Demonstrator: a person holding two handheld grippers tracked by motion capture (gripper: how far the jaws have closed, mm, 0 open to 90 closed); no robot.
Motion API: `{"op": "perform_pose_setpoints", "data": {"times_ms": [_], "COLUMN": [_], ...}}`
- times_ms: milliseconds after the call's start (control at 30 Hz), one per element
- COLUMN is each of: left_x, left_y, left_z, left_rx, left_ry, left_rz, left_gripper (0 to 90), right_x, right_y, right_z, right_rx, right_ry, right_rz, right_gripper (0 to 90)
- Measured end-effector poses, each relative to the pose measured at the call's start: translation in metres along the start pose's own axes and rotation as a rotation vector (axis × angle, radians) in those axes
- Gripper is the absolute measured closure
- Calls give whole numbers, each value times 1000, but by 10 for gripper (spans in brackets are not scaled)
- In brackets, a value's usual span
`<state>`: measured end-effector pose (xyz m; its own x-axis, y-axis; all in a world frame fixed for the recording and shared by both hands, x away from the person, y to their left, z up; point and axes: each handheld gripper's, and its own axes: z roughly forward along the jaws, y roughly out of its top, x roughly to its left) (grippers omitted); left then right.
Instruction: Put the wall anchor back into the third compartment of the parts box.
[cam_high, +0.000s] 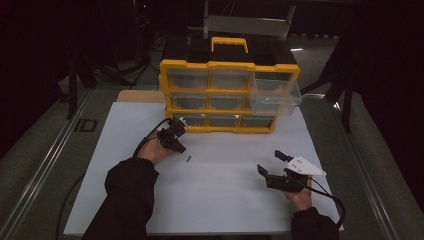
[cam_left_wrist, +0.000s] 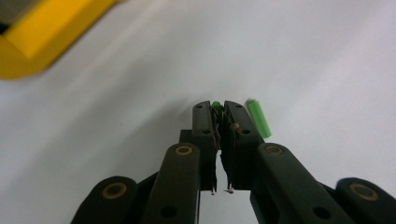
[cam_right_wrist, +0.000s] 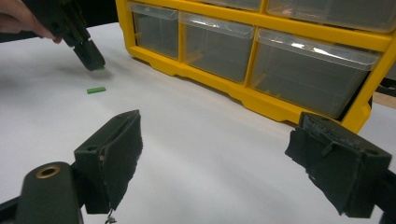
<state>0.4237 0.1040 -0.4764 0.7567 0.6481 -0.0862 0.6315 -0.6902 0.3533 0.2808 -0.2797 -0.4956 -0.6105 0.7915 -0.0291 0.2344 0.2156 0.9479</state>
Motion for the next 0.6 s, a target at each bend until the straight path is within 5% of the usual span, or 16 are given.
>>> {"op": "perform_pose_setpoints", "data": {"times_ms": [600], "left_x": [-15], "left_y": [31], "left_z": [-38], "left_rx": [-53], "left_ry": [-52], "left_rz": [110], "left_gripper": [848], "right_x": [0], "right_y": [0], "right_z": [0], "right_rx": [0], "right_ry": [0], "right_rz": [0], "right_gripper": [154]}}
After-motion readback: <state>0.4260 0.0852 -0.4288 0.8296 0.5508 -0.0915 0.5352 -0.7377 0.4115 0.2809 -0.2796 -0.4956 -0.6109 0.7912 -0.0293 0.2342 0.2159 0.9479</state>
